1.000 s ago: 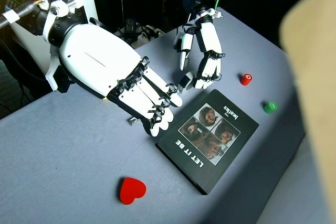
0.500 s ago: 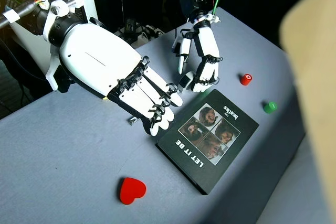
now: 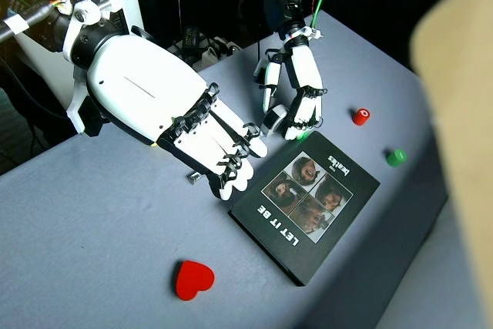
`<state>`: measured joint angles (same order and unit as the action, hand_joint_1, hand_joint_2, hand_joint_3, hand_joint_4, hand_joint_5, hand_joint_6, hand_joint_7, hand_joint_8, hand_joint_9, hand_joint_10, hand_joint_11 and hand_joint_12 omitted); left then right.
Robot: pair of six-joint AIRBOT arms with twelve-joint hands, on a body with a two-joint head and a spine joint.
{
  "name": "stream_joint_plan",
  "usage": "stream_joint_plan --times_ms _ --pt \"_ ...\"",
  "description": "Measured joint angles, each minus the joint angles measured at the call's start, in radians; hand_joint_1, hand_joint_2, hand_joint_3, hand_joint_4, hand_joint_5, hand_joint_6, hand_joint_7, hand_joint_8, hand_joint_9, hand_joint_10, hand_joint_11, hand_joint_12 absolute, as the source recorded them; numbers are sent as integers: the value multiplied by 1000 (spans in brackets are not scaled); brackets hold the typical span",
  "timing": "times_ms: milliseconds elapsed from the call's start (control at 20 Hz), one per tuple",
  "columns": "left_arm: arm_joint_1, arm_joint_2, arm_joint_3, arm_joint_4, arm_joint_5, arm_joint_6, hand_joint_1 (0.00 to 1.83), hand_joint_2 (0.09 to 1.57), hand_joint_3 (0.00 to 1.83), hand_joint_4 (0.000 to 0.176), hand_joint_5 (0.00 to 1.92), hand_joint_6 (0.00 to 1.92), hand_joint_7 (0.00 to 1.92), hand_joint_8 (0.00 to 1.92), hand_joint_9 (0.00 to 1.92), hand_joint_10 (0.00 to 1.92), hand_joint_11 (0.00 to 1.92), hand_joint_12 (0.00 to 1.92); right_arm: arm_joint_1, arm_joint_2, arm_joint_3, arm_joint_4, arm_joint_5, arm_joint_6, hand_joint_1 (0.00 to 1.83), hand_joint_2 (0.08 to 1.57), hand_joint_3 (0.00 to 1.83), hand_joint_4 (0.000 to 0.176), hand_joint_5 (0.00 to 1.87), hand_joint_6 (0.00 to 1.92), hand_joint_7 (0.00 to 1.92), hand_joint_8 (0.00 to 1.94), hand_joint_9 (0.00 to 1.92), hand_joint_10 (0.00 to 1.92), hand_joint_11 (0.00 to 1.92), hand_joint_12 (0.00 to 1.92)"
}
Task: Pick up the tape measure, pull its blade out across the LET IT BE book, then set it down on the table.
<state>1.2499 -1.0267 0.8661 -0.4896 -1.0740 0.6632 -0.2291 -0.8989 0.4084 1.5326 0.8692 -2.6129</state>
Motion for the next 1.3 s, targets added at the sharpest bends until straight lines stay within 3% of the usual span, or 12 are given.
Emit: stream_joint_plan --times_ms 300,350,400,450,500,750,800,950,1150,1300 --pt "4 -18 0 -12 -28 25 980 1159 0 0 699 2 698 4 634 8 367 823 0 0 0 0 0 0 188 1246 1 81 168 0 310 5 301 5 0 961" --pt "6 -19 0 -12 -31 26 1082 1131 0 0 805 6 869 6 870 32 590 957 0 0 0 0 0 0 188 1246 1 81 174 2 322 9 303 5 0 964" --pt "6 -21 0 -13 -44 30 1222 1110 0 0 950 688 1084 701 1078 67 730 1031 0 0 0 0 0 0 188 1246 1 80 174 2 316 5 298 3 0 966" --pt "6 -24 0 -11 -53 30 1346 1103 0 0 960 775 1059 881 929 1006 773 1132 0 0 0 0 0 0 188 1246 0 80 179 4 315 4 296 2 0 967" --pt "6 -31 0 -10 -66 34 1265 1092 0 0 1030 753 1050 1007 931 968 806 1239 0 0 0 0 0 0 188 1246 0 78 188 7 319 6 297 2 0 968" --pt "12 -37 0 -2 -62 28 1254 1086 0 0 1060 699 1055 1055 976 894 800 1281 0 0 0 0 0 0 187 1247 0 77 195 5 323 3 299 2 0 1001" --pt "12 -37 0 -1 -64 27 1353 1098 1 0 1010 749 1035 988 909 1185 792 1265 0 0 0 0 -1 0 187 1247 0 77 203 5 326 2 305 3 0 1021" --pt "0 -32 0 11 -48 20 1377 1105 0 0 982 791 1029 976 884 1277 792 1265 0 0 0 -3 -6 0 188 1247 0 72 211 5 326 1 306 2 0 995" --pt "-75 31 -1 32 111 10 1378 1106 0 0 967 805 1034 961 888 1282 808 1265 21 0 0 -45 -14 -3 191 1245 0 73 213 3 328 1 316 5 0 1016" --pt "-177 85 7 48 197 -8 1376 1115 1 0 927 849 1026 975 883 1300 824 1249 23 -6 0 -168 -26 1 194 1245 0 72 221 6 343 7 340 13 0 1024"
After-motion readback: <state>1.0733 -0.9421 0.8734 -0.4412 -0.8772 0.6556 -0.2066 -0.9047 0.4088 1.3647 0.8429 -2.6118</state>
